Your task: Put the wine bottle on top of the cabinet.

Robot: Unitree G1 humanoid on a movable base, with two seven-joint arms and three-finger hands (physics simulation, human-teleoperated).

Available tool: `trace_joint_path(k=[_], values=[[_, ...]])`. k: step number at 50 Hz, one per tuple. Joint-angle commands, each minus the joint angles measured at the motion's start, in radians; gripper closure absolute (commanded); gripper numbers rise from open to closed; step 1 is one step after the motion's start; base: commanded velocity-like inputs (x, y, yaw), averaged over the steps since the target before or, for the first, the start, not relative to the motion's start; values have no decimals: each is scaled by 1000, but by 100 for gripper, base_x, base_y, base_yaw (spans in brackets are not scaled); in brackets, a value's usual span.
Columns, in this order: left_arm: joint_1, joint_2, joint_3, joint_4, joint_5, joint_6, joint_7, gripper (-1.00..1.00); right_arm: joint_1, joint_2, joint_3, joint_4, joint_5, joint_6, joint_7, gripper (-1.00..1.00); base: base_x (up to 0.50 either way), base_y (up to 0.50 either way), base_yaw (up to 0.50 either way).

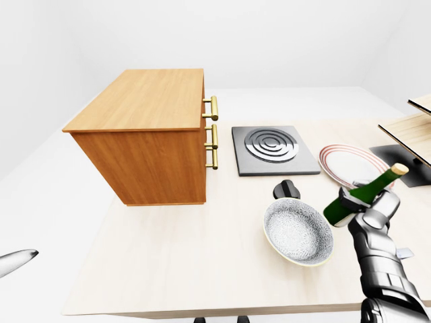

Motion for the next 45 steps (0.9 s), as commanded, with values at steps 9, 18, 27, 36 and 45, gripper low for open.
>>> trace_joint_path(k=[9,18,27,36,45], values=[[-1,0,0,-3,0,0,-1,-100,12,7,4,19,34,0,-15,85,0,0,0],[-1,0,0,-4,0,0,0,-100,19,5,5,-16,14,0,-15,87,0,0,0],[-1,0,0,-6,-1,0,1,-100,24,12,-4,-52,-1,0,-15,90,0,0,0],[-2,0,-3,-4,2,0,2,-100,35,12,-10,-149,-34,0,-15,93,0,0,0],[-3,1,-2,-3,0,0,1,-100,45,16,-34,-256,-66,0,-15,94,0,0,0]])
